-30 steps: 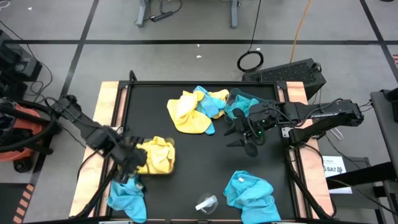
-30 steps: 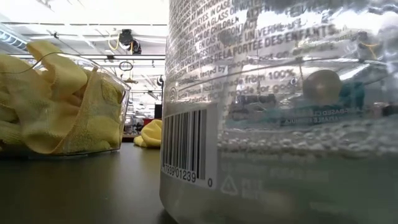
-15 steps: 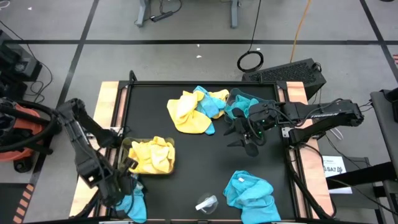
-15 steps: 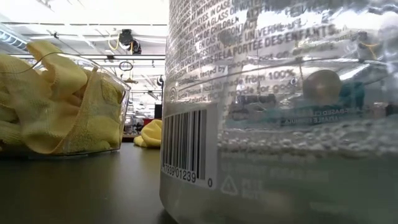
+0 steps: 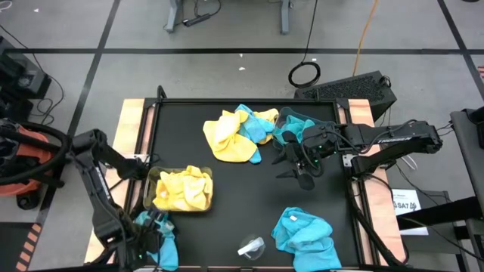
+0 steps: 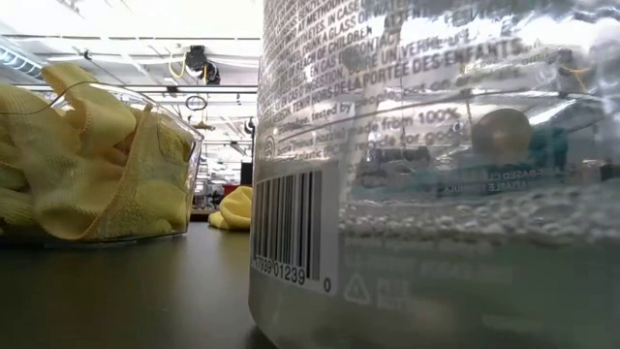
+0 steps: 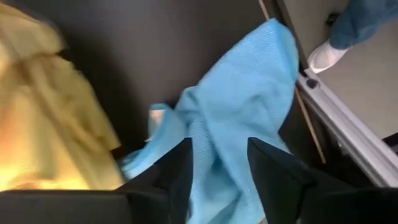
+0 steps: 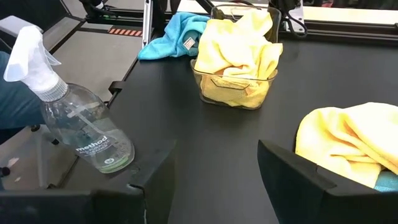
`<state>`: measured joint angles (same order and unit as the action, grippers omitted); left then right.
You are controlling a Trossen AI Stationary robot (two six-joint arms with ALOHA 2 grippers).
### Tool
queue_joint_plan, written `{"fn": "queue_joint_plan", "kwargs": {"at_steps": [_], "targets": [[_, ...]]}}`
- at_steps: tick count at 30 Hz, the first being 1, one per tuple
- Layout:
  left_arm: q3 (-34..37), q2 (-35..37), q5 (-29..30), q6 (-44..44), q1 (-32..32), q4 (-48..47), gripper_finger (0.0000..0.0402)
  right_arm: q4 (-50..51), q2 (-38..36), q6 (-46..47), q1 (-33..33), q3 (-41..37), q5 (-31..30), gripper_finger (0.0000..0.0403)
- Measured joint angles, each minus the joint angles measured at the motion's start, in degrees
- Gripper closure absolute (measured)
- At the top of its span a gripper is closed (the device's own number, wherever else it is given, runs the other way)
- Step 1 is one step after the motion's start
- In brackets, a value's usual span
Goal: Sort microfiber towel by color & place in baskets
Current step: Put the blue microfiber towel into the top transparent bin
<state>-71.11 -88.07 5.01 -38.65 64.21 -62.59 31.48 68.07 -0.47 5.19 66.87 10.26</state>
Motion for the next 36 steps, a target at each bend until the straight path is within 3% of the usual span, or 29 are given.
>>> {"fn": "queue_joint_plan", "kwargs": {"at_steps": [6,10,18,24,30,34,36], "targets": [[2.37,-1.72,2.76,-3.22,2.82,1.66,0.0157,0.00,0.00,0.50,0.00,0.00,0.00,0.0190],[5.53,-3.73,-0.44,-3.64,3.45,2.07,0.0107,-0.06,0.00,0.99,0.00,0.00,-0.01,0.0190],[11.54,-7.66,-4.97,-6.08,3.86,3.38,0.0099,-0.13,0.00,2.99,0.00,0.00,-0.06,0.0190],[15.30,-7.40,-4.18,-7.96,3.65,9.14,0.0153,-0.09,0.00,3.43,0.00,0.00,-0.07,0.0190],[15.54,-7.46,-0.85,-8.42,2.58,11.72,0.0280,-0.04,0.00,2.91,0.00,0.00,-0.49,0.0190],[15.94,-7.81,-2.63,-7.75,1.27,13.80,0.0378,0.00,0.00,2.41,0.00,0.00,-1.73,0.0190],[15.45,-7.73,-3.29,-7.47,0.78,15.77,0.0390,0.00,0.00,2.08,0.00,0.00,-1.68,0.0190]]}}
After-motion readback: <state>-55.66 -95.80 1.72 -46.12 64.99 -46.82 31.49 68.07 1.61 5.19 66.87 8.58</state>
